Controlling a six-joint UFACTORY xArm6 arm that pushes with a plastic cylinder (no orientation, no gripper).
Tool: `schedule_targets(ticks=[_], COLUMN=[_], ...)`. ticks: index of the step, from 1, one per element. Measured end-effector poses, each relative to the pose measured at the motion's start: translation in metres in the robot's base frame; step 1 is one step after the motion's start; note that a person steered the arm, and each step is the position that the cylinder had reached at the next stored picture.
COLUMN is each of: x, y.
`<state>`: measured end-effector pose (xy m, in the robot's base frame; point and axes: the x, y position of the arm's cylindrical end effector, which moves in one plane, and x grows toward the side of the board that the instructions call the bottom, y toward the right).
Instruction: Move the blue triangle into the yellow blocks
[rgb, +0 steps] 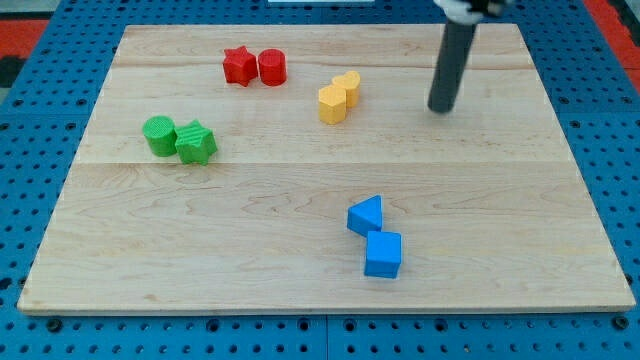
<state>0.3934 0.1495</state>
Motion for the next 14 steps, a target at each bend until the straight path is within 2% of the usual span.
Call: schedule_targets(ticks=[2,3,4,5,6,7,9,10,11,12,13,14], x=[0.160,0.195,0.195,0.180,0.135,0.108,0.055,0.087,0.092,0.128,0.100,0.068], y=[0.000,-0.039,-0.095,-0.110,-0.098,-0.060,-0.048,0.013,-0.011,-0.018,-0.079,-0.109])
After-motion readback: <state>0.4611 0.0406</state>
